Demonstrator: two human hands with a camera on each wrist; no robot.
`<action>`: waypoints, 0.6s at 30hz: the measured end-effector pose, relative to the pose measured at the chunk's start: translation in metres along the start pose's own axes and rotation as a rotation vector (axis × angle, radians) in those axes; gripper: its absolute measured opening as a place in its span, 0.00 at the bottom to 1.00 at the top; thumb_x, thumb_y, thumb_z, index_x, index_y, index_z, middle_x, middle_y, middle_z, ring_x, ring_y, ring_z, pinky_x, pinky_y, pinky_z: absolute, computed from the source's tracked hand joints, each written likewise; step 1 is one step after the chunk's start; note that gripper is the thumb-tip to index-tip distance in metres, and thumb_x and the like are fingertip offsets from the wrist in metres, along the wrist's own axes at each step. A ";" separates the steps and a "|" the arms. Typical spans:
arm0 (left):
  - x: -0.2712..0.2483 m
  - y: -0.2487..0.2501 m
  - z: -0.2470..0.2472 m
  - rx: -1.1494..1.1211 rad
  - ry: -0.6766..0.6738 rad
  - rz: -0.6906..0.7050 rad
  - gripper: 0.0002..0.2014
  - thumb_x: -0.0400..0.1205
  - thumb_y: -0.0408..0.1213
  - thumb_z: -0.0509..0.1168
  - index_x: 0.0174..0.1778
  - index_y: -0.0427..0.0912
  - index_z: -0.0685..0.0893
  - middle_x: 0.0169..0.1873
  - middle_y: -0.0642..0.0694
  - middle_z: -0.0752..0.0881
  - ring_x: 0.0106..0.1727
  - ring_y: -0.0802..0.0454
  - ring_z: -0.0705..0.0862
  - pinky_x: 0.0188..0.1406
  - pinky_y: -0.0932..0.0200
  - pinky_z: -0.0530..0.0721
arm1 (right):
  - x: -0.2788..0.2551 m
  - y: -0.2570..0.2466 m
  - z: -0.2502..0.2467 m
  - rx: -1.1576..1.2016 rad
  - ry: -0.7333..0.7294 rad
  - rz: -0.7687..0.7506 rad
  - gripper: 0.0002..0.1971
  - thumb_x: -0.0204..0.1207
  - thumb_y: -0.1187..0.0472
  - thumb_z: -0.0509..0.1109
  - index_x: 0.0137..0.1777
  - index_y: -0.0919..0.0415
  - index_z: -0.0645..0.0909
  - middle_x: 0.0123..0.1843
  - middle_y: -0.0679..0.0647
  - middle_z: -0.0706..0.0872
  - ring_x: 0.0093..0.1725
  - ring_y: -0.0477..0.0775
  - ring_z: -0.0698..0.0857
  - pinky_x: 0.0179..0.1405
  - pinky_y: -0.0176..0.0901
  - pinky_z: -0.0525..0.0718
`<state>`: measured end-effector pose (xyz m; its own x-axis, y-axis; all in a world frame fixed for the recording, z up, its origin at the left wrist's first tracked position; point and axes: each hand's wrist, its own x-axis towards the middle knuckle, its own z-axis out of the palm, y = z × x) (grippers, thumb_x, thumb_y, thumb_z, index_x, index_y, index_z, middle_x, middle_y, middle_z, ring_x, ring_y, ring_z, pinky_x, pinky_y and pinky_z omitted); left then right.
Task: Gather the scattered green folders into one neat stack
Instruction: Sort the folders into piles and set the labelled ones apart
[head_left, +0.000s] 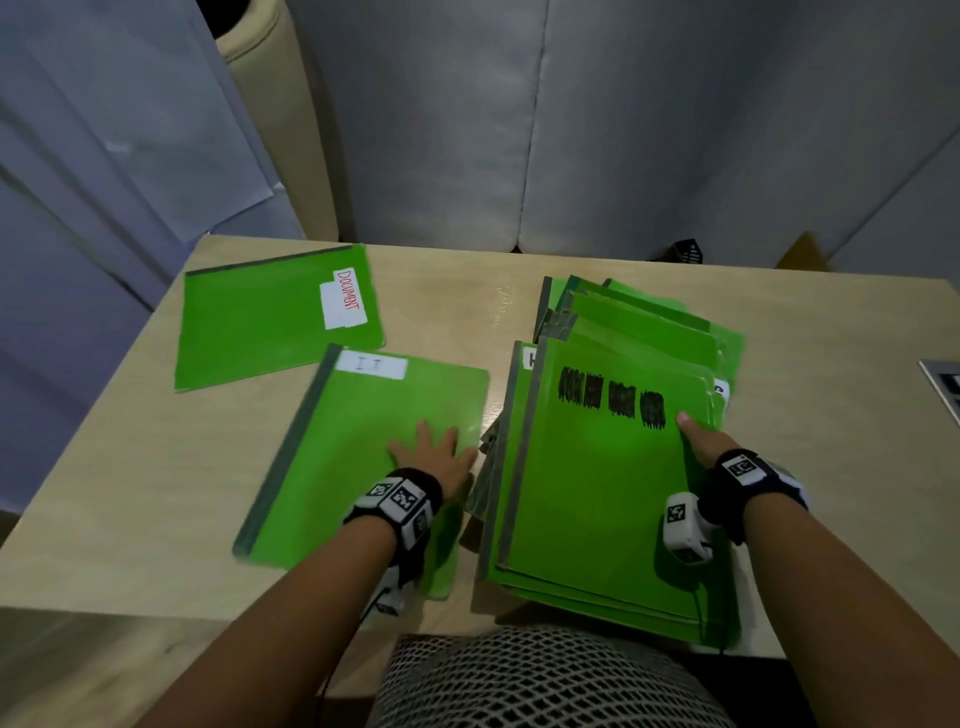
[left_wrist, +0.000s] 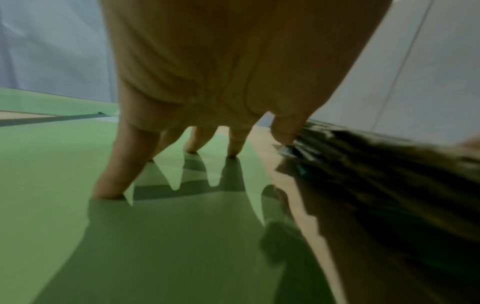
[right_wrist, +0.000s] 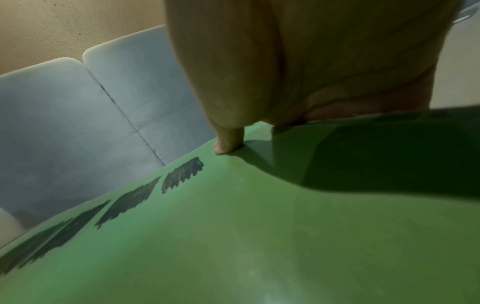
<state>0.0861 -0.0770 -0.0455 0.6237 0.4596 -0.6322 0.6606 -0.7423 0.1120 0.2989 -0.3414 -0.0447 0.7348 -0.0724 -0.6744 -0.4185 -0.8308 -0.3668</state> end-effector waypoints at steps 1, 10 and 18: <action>-0.003 0.005 -0.004 -0.015 -0.009 0.040 0.30 0.87 0.56 0.38 0.85 0.48 0.48 0.84 0.36 0.44 0.85 0.40 0.46 0.81 0.33 0.45 | 0.000 0.000 0.000 0.006 -0.004 0.003 0.41 0.82 0.35 0.51 0.81 0.70 0.62 0.82 0.70 0.63 0.79 0.70 0.68 0.77 0.60 0.66; 0.042 -0.061 -0.078 -0.365 0.206 -0.158 0.29 0.82 0.44 0.62 0.77 0.34 0.68 0.72 0.34 0.76 0.68 0.36 0.79 0.63 0.47 0.81 | -0.001 0.001 0.001 0.043 0.001 0.045 0.42 0.80 0.33 0.53 0.81 0.69 0.62 0.82 0.70 0.64 0.77 0.71 0.69 0.75 0.62 0.67; 0.094 -0.150 -0.107 -0.041 0.188 -0.311 0.30 0.86 0.51 0.51 0.80 0.33 0.63 0.81 0.33 0.62 0.79 0.33 0.64 0.78 0.39 0.65 | 0.001 -0.001 0.004 0.062 -0.001 0.090 0.44 0.78 0.31 0.55 0.79 0.70 0.67 0.79 0.71 0.69 0.72 0.72 0.75 0.72 0.65 0.72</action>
<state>0.0908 0.1298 -0.0399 0.4534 0.7449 -0.4894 0.8448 -0.5343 -0.0306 0.2983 -0.3386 -0.0479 0.6923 -0.1444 -0.7070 -0.5150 -0.7852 -0.3439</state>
